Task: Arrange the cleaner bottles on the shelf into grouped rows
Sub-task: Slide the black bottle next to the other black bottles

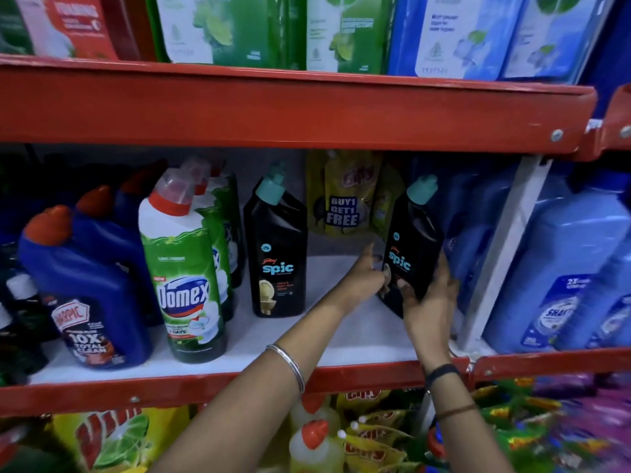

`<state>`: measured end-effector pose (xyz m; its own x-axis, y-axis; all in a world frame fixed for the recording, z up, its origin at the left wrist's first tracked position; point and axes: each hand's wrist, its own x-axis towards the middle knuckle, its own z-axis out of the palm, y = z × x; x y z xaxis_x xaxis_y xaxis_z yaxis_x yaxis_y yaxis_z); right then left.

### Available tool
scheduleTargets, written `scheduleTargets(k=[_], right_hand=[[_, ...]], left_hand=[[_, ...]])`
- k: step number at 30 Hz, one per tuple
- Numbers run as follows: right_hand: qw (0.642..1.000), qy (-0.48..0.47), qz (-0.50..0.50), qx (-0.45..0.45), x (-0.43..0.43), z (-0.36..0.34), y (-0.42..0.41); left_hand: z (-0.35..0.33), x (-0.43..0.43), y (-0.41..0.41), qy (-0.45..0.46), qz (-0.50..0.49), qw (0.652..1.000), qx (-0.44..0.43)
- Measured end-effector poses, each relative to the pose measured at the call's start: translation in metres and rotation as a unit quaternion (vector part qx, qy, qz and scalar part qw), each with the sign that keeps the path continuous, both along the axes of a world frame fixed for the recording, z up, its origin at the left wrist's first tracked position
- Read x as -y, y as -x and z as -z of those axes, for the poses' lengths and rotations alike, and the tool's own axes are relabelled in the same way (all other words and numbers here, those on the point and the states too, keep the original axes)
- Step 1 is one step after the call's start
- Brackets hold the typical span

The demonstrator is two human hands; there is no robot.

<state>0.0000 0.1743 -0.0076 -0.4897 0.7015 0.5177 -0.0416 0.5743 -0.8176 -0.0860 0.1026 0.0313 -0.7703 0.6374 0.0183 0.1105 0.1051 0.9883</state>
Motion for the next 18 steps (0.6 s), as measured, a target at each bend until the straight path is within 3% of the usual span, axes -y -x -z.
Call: scheduleTargets(k=[4,11,18], right_hand=[[1.0,-0.002,0.01,-0.013,-0.005,-0.003,0.002],[0.997,0.026,-0.048,-0.062,0.032,-0.009,-0.011],[0.976,0.075,-0.165,-0.125,0.047,-0.02,-0.032]], left_hand=[[0.003,0.001,-0.003,0.007,0.001,1.0,-0.031],[0.004,0.047,-0.023,0.034,-0.097,0.987,-0.124],[0.003,0.092,-0.064,-0.015,-0.18,0.956,-0.23]])
